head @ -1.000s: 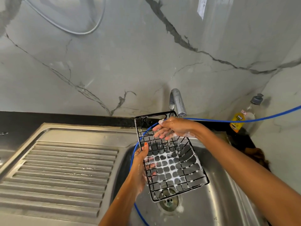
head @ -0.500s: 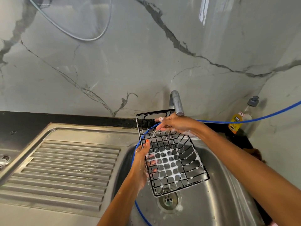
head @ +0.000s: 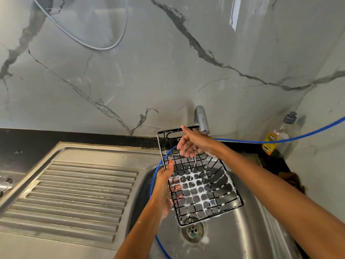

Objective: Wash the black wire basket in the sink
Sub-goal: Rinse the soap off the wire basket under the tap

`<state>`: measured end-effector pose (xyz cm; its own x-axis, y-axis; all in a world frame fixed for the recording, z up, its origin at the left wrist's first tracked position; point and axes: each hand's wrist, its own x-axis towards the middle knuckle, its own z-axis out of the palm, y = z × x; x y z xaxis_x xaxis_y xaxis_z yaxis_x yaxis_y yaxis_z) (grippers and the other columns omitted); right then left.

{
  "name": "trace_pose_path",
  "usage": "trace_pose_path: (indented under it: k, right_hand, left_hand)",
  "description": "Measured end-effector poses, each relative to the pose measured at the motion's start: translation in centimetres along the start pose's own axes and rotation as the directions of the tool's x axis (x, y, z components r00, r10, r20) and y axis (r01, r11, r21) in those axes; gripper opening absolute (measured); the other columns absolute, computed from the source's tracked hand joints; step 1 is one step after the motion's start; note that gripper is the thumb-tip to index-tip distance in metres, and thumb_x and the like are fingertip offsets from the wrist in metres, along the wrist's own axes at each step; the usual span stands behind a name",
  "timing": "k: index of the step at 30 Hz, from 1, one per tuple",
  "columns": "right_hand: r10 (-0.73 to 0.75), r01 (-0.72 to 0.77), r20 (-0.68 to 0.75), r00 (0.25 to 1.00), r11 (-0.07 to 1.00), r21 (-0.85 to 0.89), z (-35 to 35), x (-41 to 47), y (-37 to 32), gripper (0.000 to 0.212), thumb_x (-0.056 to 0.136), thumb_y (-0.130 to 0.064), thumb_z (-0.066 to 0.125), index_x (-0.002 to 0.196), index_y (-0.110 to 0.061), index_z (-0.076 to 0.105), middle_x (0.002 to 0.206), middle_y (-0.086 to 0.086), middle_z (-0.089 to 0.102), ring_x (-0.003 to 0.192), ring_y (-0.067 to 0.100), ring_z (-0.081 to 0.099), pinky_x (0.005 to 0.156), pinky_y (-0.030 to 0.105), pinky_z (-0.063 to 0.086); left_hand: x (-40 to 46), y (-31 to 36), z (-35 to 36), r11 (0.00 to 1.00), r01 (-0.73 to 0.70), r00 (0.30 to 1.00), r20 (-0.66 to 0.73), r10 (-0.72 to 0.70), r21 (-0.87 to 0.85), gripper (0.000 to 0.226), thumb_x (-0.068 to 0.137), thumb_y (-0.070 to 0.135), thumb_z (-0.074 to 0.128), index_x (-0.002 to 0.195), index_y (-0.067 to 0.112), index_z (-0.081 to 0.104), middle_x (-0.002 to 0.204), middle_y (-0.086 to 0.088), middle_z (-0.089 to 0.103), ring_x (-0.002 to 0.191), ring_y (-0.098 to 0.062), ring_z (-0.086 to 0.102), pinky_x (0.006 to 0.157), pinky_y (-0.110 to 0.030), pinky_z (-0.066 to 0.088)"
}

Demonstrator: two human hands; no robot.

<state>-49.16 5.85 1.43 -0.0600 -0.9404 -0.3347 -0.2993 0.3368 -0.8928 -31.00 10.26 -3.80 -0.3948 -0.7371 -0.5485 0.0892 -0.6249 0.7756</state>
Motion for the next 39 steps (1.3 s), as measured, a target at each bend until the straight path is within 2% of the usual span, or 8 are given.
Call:
trace_pose_path:
  k: [2,12,18,23,29,33,37,39]
  right_hand:
    - [-0.008,0.008,-0.006,1.0,0.997,-0.072,0.4,-0.2,-0.2,0.075,0.098,-0.055,0.019,0.086,0.0,0.068,0.078,0.013,0.073,0.063,0.019,0.068,0.061,0.025,0.053]
    - [-0.088,0.088,0.009,0.996,0.996,-0.029,0.3,-0.5,0.6,0.044,0.103,-0.019,0.034,0.087,0.01,0.064,0.122,0.021,0.058,0.091,0.012,0.064,0.076,0.014,0.054]
    - [-0.043,0.04,0.032,0.999,0.995,0.092,0.2,-0.4,0.0,0.034,0.101,-0.016,0.041,0.097,0.013,0.059,0.109,0.027,0.063,0.093,0.021,0.066,0.077,0.017,0.055]
    - [0.04,-0.026,0.05,0.998,0.969,-0.246,0.7,-0.1,-0.5,0.042,0.102,-0.023,0.04,0.097,0.013,0.062,0.092,0.023,0.067,0.071,0.021,0.068,0.071,0.026,0.059]
    - [0.02,-0.024,-0.013,1.0,0.895,-0.446,1.1,0.3,-1.0,0.037,0.102,-0.021,0.04,0.087,0.008,0.059,0.099,0.021,0.068,0.051,0.007,0.061,0.069,0.026,0.055]
    - [0.025,-0.024,-0.002,1.0,0.913,-0.406,0.9,0.4,-0.9,0.037,0.101,-0.02,0.041,0.095,0.011,0.06,0.101,0.021,0.069,0.055,0.005,0.064,0.065,0.018,0.054]
    - [-0.04,0.042,0.011,0.999,0.95,-0.309,0.5,0.3,-0.6,0.038,0.101,-0.019,0.04,0.107,0.012,0.061,0.112,0.021,0.066,0.1,0.024,0.067,0.089,0.027,0.052]
    - [-0.108,0.111,0.027,0.994,0.941,-0.321,0.3,0.2,-0.4,0.037,0.102,-0.021,0.039,0.106,0.005,0.065,0.128,0.013,0.06,0.118,0.019,0.057,0.104,0.032,0.042]
  left_hand:
    - [-0.1,0.0,0.2,1.0,-0.002,1.0,0.0,0.002,0.003,0.05,0.086,0.056,0.059,0.125,0.025,0.053,0.122,-0.009,0.065,0.105,-0.028,0.064,0.078,-0.038,0.052]
    - [0.0,-0.2,0.0,1.0,0.018,1.0,-0.012,-0.018,-0.015,0.06,0.083,0.064,0.057,0.128,0.025,0.056,0.116,-0.011,0.069,0.097,-0.026,0.067,0.068,-0.035,0.052]
    - [0.3,-0.8,-0.2,0.998,0.061,0.997,-0.045,-0.063,-0.028,0.035,0.094,0.058,0.046,0.091,0.025,0.061,0.096,-0.011,0.071,0.09,-0.027,0.066,0.07,-0.037,0.046]
    - [0.9,-1.7,-0.7,0.992,0.102,0.991,-0.079,-0.108,-0.074,0.067,0.087,0.067,0.048,0.118,0.01,0.066,0.104,-0.014,0.074,0.102,-0.033,0.067,0.071,-0.038,0.051]
    - [1.2,-1.7,-0.6,0.995,0.02,0.991,-0.131,-0.033,-0.101,0.072,0.084,0.066,0.052,0.139,0.019,0.052,0.125,-0.009,0.065,0.108,-0.024,0.064,0.066,-0.034,0.049]
    - [1.7,-2.0,-0.6,0.994,-0.012,0.992,-0.129,-0.002,-0.108,0.074,0.083,0.07,0.054,0.139,0.021,0.052,0.121,-0.009,0.068,0.107,-0.029,0.067,0.089,-0.046,0.055]
    - [2.6,-2.4,-0.6,0.995,-0.04,0.993,-0.117,0.029,-0.091,0.102,0.056,0.082,0.063,0.139,0.024,0.051,0.124,-0.007,0.067,0.112,-0.031,0.065,0.099,-0.05,0.049]
    - [2.9,-2.4,-0.6,0.995,-0.051,0.993,-0.109,0.042,-0.082,0.101,0.056,0.082,0.063,0.138,0.025,0.052,0.125,-0.007,0.067,0.114,-0.03,0.064,0.099,-0.044,0.046]
